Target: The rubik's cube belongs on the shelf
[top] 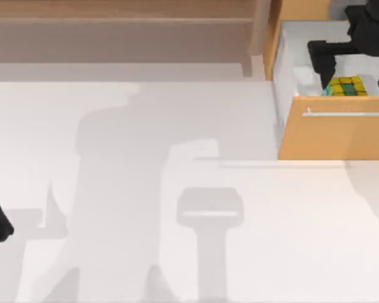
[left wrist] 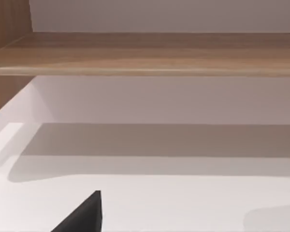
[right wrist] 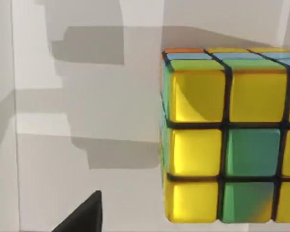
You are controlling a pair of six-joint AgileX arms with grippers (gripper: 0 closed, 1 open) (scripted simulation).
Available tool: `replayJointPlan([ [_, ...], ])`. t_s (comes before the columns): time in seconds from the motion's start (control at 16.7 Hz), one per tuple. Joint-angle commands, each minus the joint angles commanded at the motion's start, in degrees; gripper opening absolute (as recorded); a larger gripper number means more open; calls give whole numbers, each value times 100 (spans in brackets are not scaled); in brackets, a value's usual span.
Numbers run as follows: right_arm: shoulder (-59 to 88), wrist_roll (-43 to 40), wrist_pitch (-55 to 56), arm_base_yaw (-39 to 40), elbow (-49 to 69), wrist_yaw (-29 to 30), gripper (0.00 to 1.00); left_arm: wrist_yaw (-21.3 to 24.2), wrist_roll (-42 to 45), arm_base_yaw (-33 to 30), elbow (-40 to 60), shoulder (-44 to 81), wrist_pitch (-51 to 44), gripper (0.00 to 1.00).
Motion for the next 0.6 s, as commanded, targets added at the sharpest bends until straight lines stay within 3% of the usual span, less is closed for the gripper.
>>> replayJointPlan([
  [0.6, 403, -81, 623, -82, -216, -3, 100, 0, 0, 0, 0, 0, 0, 100],
])
